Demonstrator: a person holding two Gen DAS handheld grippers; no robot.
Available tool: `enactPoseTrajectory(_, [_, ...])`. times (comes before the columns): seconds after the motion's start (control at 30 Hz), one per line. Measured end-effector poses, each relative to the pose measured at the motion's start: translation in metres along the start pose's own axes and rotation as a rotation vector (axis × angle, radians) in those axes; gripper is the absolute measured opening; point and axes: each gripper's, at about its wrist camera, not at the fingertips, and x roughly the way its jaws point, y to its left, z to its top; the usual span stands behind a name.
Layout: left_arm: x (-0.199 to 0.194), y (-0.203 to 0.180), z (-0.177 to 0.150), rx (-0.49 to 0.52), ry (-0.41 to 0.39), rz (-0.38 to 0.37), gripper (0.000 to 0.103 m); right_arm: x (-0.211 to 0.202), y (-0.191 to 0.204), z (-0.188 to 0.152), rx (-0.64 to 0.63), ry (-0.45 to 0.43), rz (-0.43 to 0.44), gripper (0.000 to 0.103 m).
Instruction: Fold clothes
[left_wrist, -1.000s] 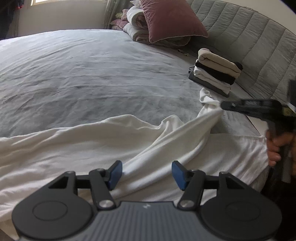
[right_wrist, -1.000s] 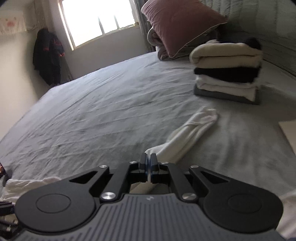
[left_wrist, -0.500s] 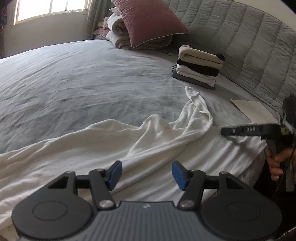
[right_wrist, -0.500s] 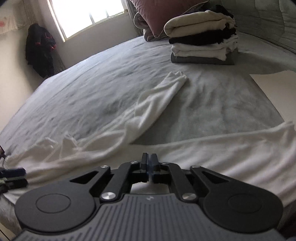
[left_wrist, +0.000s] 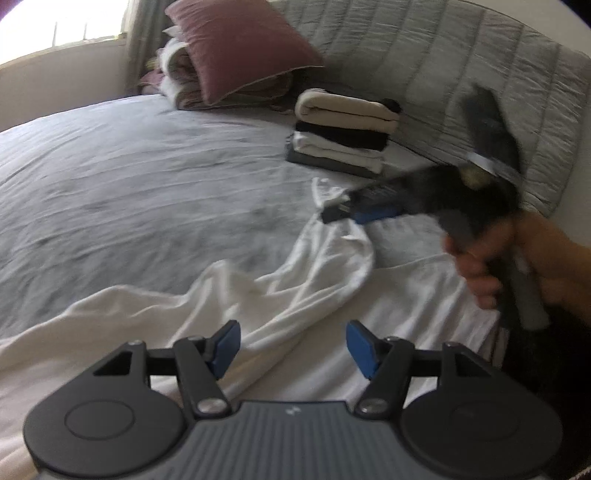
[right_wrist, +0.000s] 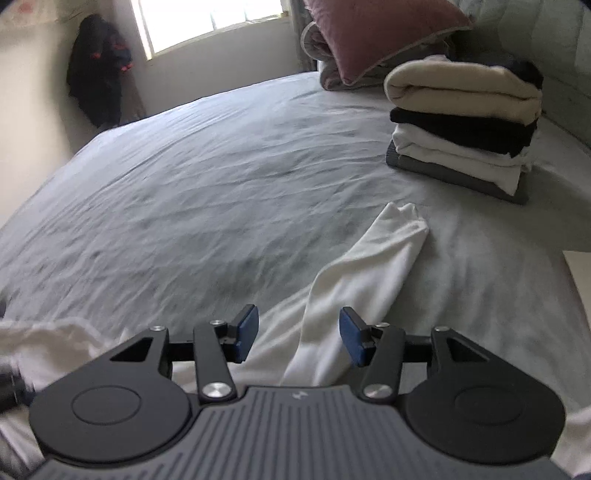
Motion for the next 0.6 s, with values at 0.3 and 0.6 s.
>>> enactPoseTrajectory(0.3, [0.033,-0.016,0.014,-0.002,0.002,-0.063,0.059,0.028,-0.049,0.017,0.221,-0.077,0.018,0.053])
enactPoseTrajectory(0.6, [0.067,-0.031,0.027,-0.014,0.011,-0.119,0.047,0.024,-0.105,0.015,0.556,-0.113,0.13,0.044])
